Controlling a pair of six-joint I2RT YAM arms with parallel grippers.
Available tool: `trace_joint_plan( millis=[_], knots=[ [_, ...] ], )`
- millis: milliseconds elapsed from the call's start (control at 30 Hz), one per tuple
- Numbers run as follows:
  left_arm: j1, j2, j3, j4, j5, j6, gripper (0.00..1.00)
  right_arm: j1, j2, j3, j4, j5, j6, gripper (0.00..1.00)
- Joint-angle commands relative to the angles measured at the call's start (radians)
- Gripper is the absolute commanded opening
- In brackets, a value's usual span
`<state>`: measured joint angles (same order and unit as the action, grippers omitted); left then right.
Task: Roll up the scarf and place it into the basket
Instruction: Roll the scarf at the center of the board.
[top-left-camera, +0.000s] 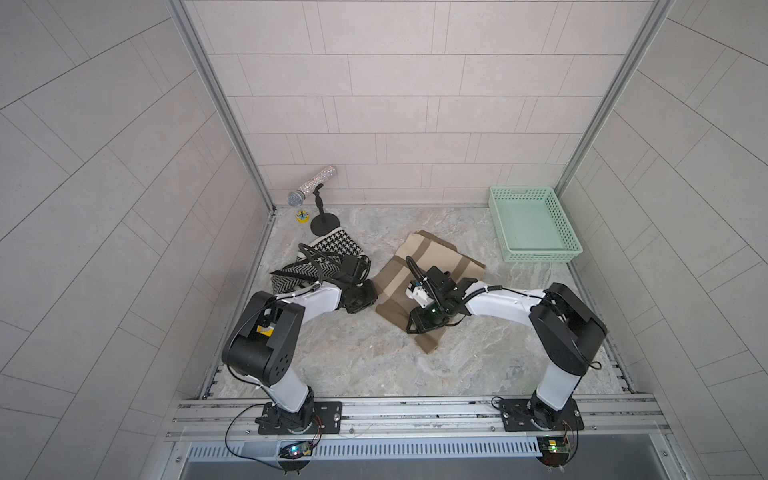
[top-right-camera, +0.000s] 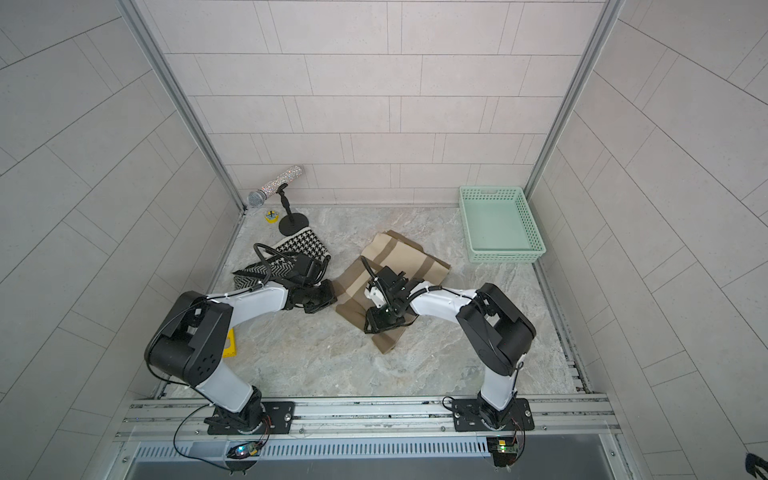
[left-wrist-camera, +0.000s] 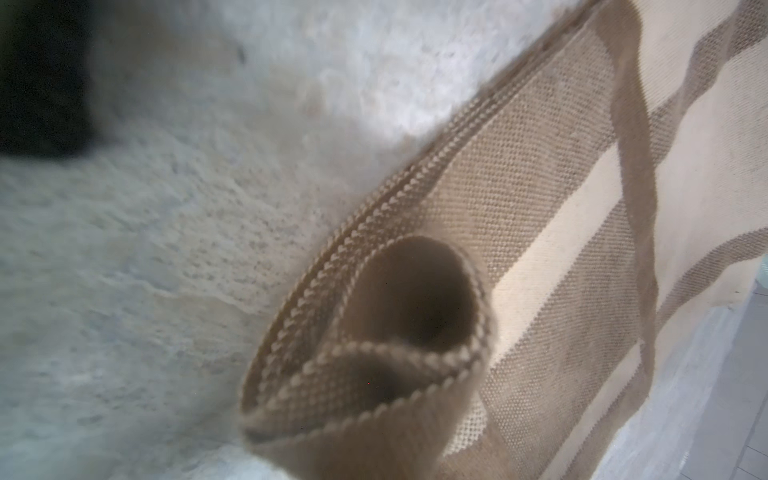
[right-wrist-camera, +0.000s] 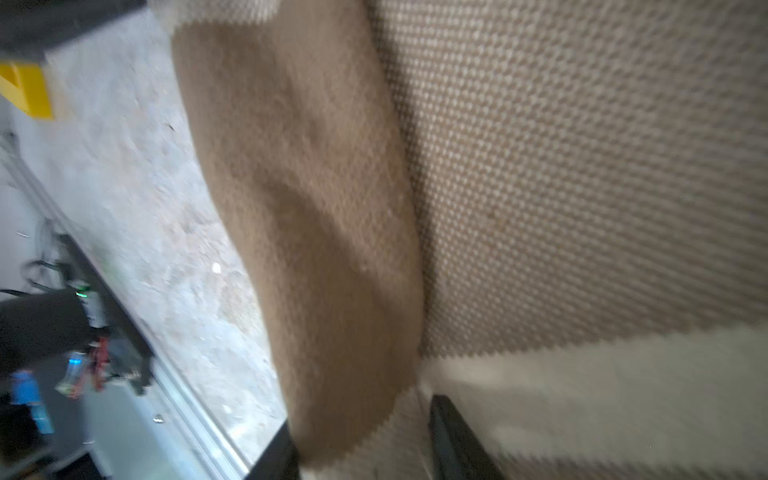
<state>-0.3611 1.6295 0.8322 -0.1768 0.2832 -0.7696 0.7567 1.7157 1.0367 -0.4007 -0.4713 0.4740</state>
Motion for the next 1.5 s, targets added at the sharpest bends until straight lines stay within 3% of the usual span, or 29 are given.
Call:
trace_joint_plan(
  millis=[0, 167, 367, 867, 1000, 1100, 1167, 1233, 1367, 1400, 1467],
  knots=[
    [-0.002, -0.001, 0.061, -0.138, -0.064, 0.039, 0.00, 0.094, -0.099, 0.024, -0.154, 0.351, -0.079, 0.58],
    [0.001, 0.003, 0.123, -0.280, -0.084, 0.115, 0.00, 0.271, -0.127, 0.037, -0.175, 0.725, -0.115, 0.63],
    [0.000, 0.009, 0.153, -0.326, -0.089, 0.126, 0.00, 0.460, -0.040, 0.096, -0.126, 1.021, -0.171, 0.64],
    [0.003, 0.015, 0.184, -0.363, -0.049, 0.157, 0.00, 0.540, 0.266, 0.190, -0.017, 1.170, -0.307, 0.62],
    [0.004, 0.006, 0.181, -0.366, -0.037, 0.162, 0.00, 0.515, 0.300, 0.194, -0.019, 1.226, -0.275, 0.50],
    [0.010, -0.013, 0.175, -0.361, -0.024, 0.164, 0.00, 0.496, 0.281, 0.191, -0.023, 1.199, -0.264, 0.23],
    [0.017, -0.037, 0.170, -0.356, -0.021, 0.165, 0.09, 0.486, 0.248, 0.188, -0.049, 1.150, -0.252, 0.03],
    [0.025, -0.078, 0.164, -0.345, -0.026, 0.164, 0.28, 0.465, 0.202, 0.180, -0.086, 1.060, -0.231, 0.00],
    [0.031, -0.199, 0.160, -0.349, -0.099, 0.167, 0.71, 0.365, 0.096, 0.147, -0.146, 0.696, -0.182, 0.00],
    [0.030, -0.231, 0.154, -0.352, -0.124, 0.169, 0.76, 0.332, 0.073, 0.135, -0.149, 0.612, -0.166, 0.00],
    [0.031, -0.287, 0.139, -0.358, -0.174, 0.170, 0.77, 0.272, 0.036, 0.113, -0.148, 0.464, -0.142, 0.00]
  ],
)
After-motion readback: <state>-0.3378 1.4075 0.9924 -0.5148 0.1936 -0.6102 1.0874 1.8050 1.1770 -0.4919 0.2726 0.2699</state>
